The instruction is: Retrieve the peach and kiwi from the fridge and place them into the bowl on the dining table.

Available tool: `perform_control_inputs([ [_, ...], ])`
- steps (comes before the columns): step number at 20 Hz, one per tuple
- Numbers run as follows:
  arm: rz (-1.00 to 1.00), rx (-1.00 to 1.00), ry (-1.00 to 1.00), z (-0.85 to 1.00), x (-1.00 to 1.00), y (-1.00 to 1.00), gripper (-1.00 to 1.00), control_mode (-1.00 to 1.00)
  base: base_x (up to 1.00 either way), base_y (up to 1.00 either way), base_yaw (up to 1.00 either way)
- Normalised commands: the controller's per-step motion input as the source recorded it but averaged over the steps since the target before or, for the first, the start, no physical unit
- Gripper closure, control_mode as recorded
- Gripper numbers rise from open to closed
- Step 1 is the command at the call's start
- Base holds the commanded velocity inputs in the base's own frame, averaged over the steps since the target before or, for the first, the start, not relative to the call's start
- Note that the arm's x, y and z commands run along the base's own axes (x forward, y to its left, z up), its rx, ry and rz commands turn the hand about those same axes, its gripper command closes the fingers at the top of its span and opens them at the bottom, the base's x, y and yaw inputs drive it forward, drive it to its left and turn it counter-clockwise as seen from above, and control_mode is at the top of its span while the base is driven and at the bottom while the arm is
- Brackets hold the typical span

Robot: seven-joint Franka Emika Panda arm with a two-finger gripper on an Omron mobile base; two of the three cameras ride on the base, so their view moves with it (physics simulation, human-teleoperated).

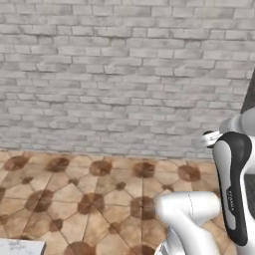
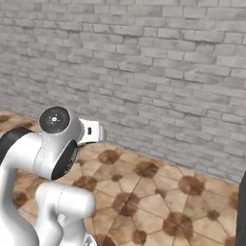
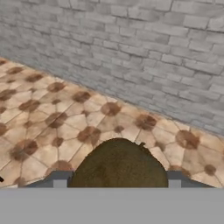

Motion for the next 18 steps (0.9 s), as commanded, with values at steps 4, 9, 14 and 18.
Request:
perform_control_inputs([
  [4,0.0,0.0,0.0,0.0,0.0,0.0,1.0,1.0,0.41,0.08,0.59],
  [9,0.0,0.0,0.0,0.0,0.0,0.0,1.0,1.0,0.52,0.09,0.6],
  [14,0.0,0.0,0.0,0.0,0.0,0.0,1.0,1.0,0.76,0.13,0.57],
  [18,0.0,0.0,0.0,0.0,0.0,0.0,1.0,1.0,0.81,0.13,0.56],
])
